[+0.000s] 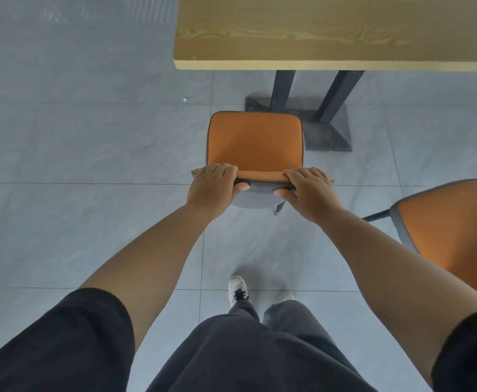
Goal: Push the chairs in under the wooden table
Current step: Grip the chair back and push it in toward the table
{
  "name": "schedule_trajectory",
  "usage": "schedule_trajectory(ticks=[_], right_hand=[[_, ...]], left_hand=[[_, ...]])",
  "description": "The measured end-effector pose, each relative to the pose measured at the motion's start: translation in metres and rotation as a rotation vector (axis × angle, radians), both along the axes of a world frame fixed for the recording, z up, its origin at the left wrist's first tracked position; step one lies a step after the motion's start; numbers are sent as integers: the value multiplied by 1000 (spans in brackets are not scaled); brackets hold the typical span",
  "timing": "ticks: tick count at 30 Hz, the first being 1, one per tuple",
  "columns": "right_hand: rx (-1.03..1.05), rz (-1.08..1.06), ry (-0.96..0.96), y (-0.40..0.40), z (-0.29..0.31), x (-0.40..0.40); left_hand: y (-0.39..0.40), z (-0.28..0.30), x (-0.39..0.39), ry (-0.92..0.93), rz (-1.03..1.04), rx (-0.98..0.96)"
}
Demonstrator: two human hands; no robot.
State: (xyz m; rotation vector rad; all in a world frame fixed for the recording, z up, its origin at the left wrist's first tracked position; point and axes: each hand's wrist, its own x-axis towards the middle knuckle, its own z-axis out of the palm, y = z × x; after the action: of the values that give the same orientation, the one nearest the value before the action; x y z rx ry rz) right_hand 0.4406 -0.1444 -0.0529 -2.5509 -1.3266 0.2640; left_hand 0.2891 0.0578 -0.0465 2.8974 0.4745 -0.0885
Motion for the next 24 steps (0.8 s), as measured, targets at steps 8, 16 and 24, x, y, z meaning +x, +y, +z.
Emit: schedule_trajectory(ticks=[8, 16, 24], right_hand=[[-33, 29, 11, 30, 1, 39], [-4, 41, 5, 52, -1, 64], [26, 59, -30, 53, -8, 67]], left_hand=[[26, -1, 34, -2, 15, 15], [46, 1, 58, -6, 20, 45], [47, -3, 58, -31, 23, 55]])
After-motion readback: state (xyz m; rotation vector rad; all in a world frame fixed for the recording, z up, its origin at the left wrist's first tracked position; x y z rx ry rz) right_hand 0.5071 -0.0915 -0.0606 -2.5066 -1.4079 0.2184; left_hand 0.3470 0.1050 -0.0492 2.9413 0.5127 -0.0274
